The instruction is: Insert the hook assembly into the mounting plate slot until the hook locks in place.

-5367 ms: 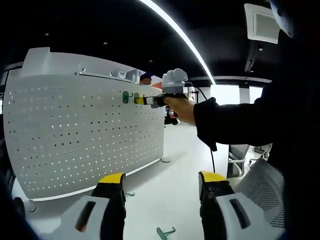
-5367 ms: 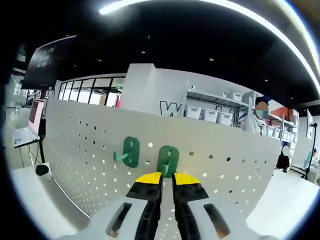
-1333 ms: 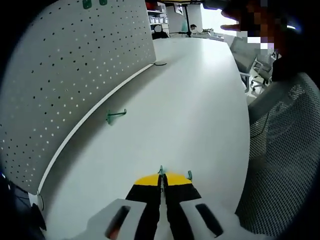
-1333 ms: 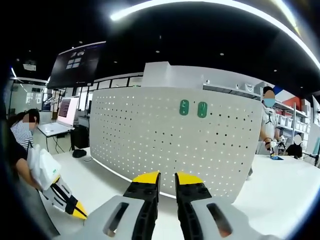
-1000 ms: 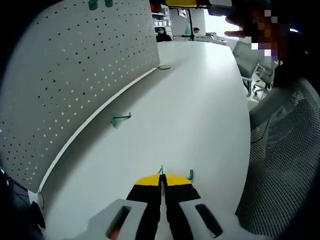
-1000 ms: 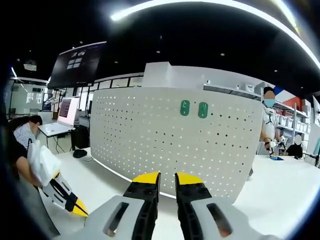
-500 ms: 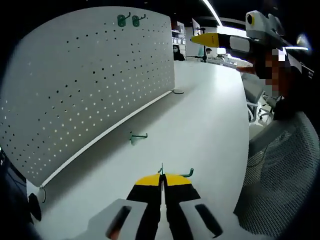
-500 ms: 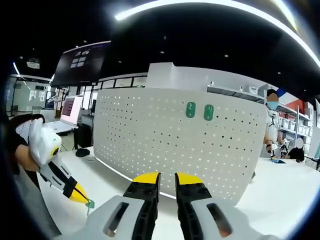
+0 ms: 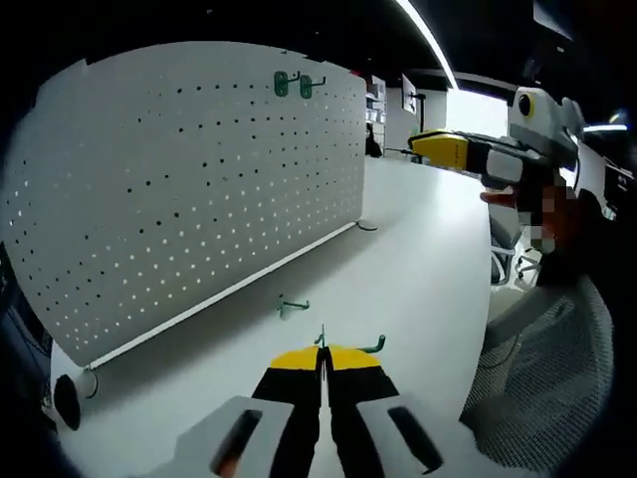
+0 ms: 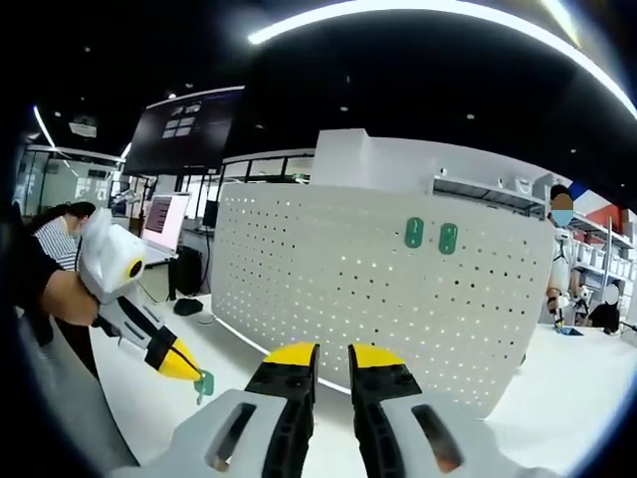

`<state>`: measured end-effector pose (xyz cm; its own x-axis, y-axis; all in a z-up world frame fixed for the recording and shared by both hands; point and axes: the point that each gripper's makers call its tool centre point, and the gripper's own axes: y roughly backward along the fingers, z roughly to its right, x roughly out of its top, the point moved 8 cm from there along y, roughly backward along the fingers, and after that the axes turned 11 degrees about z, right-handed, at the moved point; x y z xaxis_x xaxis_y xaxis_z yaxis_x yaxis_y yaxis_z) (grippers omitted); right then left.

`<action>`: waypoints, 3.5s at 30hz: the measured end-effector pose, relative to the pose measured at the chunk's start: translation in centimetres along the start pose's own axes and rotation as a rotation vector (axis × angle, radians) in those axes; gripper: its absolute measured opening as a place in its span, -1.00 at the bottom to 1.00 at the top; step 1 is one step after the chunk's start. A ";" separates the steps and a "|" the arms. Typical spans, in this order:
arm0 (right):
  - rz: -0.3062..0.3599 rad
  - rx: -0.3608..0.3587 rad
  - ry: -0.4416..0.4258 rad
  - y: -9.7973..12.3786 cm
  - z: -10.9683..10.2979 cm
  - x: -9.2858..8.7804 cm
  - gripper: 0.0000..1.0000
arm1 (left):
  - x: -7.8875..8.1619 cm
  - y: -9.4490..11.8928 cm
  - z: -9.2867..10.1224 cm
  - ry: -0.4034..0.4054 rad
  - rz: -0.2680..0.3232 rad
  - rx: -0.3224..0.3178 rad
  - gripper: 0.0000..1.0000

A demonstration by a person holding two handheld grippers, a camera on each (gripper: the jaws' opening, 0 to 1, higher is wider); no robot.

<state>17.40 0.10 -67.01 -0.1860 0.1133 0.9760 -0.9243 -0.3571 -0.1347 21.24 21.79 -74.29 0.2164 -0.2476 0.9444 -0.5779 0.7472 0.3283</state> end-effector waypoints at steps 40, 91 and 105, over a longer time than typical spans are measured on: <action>-0.016 0.279 0.007 -0.4 -7.7 -0.5 -0.68 | 7.3 1.3 2.6 0.057 0.179 -0.059 -0.98; -0.035 0.254 0.028 -0.2 -7.1 -0.7 -0.99 | 7.3 0.9 4.6 0.061 0.189 -0.127 -0.97; -0.033 0.231 -0.004 -0.1 -6.7 -0.7 -0.99 | 6.5 1.7 4.7 0.034 0.233 -0.142 -0.77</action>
<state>15.44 6.25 -68.83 -0.1549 0.1246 0.9800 -0.8291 -0.5559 -0.0604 17.92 18.54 -67.53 0.1186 -0.0399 0.9921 -0.4995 0.8612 0.0943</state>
